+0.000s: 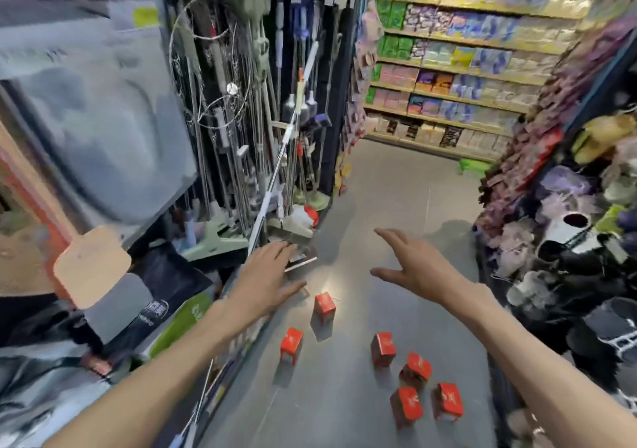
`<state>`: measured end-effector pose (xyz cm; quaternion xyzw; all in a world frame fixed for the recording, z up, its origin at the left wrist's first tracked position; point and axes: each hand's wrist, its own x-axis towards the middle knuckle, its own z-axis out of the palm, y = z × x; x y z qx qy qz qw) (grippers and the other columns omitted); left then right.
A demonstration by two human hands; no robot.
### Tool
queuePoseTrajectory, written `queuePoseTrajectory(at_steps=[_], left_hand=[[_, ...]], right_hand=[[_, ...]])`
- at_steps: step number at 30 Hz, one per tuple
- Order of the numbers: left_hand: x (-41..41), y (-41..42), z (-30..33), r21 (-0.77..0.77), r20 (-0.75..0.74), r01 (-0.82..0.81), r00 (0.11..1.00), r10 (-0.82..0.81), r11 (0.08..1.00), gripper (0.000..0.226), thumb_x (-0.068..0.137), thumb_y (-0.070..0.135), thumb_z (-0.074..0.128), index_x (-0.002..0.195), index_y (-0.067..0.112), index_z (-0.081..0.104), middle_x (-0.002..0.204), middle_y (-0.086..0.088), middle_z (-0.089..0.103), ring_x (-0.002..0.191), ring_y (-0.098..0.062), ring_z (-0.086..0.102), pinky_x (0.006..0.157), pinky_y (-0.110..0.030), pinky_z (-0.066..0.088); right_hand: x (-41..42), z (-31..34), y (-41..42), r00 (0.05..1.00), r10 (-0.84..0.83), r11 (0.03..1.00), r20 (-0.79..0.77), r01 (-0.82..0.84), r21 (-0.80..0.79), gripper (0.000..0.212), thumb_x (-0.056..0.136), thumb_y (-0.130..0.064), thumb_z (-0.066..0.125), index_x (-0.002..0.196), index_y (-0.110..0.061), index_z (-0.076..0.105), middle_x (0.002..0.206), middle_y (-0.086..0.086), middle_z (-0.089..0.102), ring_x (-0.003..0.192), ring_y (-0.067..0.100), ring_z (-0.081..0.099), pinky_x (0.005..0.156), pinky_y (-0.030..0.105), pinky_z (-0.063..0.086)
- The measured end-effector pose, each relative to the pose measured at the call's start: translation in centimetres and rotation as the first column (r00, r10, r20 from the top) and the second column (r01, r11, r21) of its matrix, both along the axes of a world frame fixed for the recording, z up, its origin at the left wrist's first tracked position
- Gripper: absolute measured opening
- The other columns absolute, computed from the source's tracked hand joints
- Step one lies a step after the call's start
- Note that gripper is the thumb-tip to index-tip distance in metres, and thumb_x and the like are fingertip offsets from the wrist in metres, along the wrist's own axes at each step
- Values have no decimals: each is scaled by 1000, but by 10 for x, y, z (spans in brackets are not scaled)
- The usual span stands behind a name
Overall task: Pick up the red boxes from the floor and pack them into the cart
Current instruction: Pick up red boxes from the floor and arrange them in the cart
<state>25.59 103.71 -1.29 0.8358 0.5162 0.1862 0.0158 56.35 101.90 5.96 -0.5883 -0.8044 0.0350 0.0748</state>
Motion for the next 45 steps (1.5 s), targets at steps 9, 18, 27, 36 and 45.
queuePoseTrajectory(at_steps=[9, 18, 27, 36, 45], left_hand=[[25, 161, -45, -115, -29, 4, 1000, -8, 993, 72, 90, 59, 56, 143, 12, 43, 140, -6, 50, 129, -25, 45, 107, -37, 35], [56, 319, -147, -252, -54, -154, 988, 145, 955, 72, 88, 54, 62, 143, 11, 44, 141, -8, 51, 130, -26, 45, 108, -36, 33], [67, 419, -365, -497, 47, -209, 963, 266, 842, 79, 81, 62, 48, 142, 13, 41, 139, -6, 49, 126, -26, 45, 106, -39, 36], [71, 377, -671, -713, -14, -317, 898, 439, 625, 92, 78, 41, 78, 149, 8, 29, 150, -14, 39, 135, -32, 38, 110, -42, 29], [79, 315, -893, -765, -237, -501, 802, 548, 404, 123, 61, 49, 89, 151, 5, 17, 151, -16, 36, 134, -34, 39, 109, -44, 34]], right_hand=[[26, -37, 190, 998, -14, 999, -54, 12, -43, 78, 89, -55, 62, 152, -20, 31, 148, 10, 45, 130, 29, 45, 98, 33, 36], [63, -140, 389, 990, -1, 976, -142, -29, -215, 81, 88, -49, 67, 151, -14, 32, 144, 15, 48, 127, 35, 47, 103, 39, 37], [66, -336, 531, 980, -37, 919, -197, -44, -393, 82, 90, -52, 64, 155, -21, 24, 150, 8, 41, 135, 26, 39, 106, 34, 33], [44, -621, 558, 982, -36, 861, -184, -63, -505, 84, 87, -60, 58, 155, -26, 21, 149, 7, 41, 132, 27, 42, 107, 42, 37], [55, -806, 502, 972, -94, 806, -216, -53, -590, 86, 85, -61, 59, 154, -31, 17, 154, 2, 38, 140, 19, 37, 112, 44, 36]])
